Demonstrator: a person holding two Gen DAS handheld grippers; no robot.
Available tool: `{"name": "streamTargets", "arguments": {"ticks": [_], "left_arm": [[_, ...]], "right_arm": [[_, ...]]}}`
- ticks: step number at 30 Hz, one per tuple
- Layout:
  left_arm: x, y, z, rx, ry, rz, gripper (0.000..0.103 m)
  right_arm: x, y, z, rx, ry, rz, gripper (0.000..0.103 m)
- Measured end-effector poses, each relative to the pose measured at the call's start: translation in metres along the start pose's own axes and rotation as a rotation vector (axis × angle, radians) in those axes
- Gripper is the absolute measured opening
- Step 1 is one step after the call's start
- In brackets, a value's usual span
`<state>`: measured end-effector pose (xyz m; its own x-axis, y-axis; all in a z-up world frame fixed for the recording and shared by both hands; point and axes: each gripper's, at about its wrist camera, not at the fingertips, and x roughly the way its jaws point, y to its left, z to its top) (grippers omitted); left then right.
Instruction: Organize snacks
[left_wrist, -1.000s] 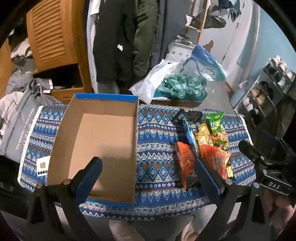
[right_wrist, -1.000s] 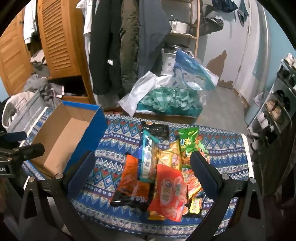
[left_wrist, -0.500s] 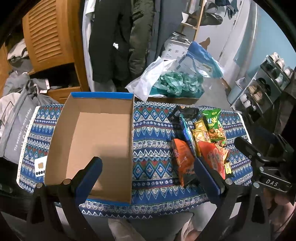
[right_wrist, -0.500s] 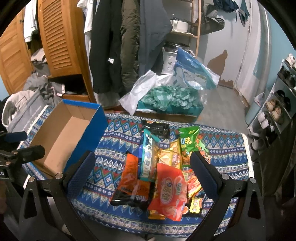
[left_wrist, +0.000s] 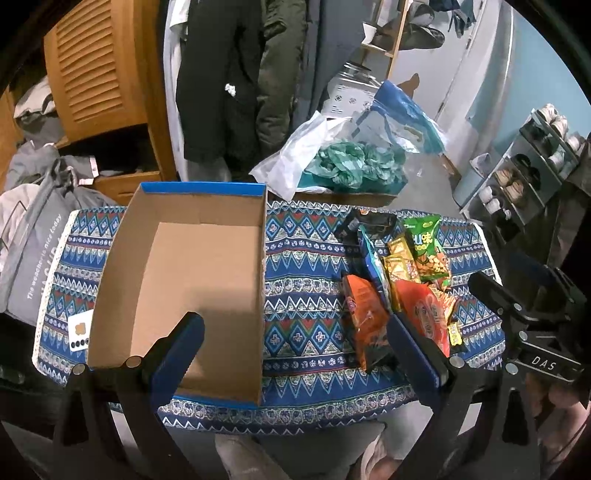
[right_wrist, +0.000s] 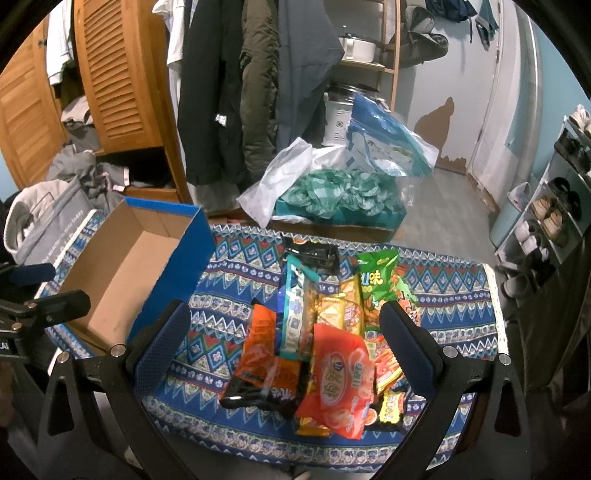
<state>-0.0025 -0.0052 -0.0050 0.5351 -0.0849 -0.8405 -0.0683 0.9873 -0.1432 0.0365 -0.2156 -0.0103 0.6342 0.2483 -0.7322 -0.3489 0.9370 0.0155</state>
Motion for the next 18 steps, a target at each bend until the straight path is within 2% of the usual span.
{"name": "streamTargets", "arguments": {"ticks": [18], "left_arm": [[0.0027,-0.0003,-0.0027,0.001,0.007,0.001,0.1]], "right_arm": [[0.0002,-0.0002,-0.0002,0.001,0.002,0.001,0.1]]}}
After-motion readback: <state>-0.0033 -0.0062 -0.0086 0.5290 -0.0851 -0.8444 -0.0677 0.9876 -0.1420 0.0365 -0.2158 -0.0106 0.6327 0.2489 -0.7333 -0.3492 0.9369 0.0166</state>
